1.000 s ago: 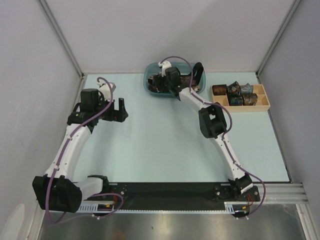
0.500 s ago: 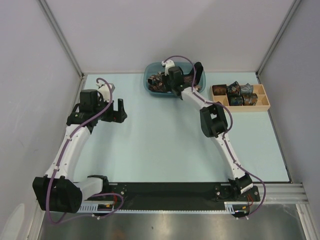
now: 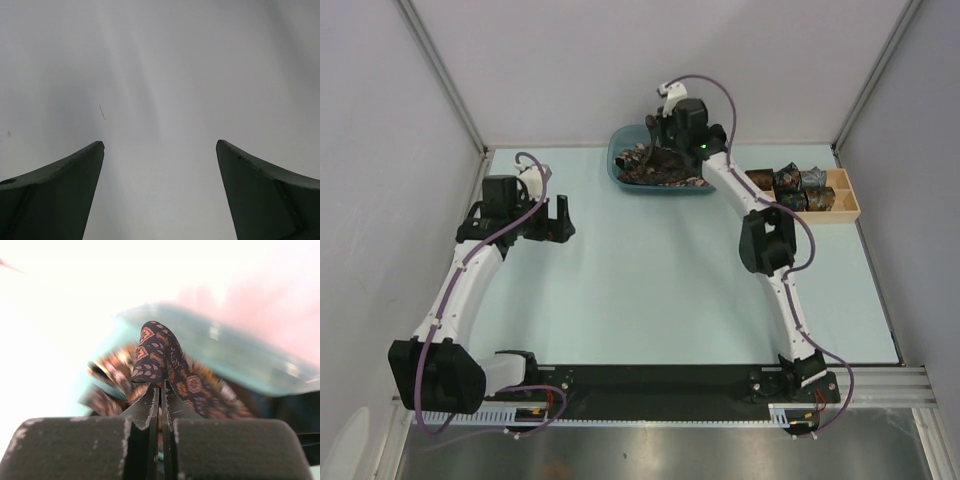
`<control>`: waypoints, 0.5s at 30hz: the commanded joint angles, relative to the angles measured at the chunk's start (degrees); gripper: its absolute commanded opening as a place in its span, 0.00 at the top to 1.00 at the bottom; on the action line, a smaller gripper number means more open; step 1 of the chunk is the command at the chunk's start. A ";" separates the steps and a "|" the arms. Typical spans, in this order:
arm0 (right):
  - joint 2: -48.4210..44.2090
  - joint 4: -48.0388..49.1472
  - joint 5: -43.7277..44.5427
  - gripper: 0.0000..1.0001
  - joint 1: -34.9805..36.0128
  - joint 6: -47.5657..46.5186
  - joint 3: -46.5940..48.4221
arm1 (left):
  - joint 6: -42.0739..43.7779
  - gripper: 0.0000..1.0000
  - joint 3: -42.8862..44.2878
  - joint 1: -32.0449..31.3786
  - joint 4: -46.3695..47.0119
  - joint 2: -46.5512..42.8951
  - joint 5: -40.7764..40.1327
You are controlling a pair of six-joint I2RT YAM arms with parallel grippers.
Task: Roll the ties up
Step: Pick up the tie from the bin.
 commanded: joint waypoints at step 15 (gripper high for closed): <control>-32.86 -2.84 -8.36 1.00 -3.44 11.84 2.33 | 0.00 0.00 12.72 0.92 3.76 5.58 5.31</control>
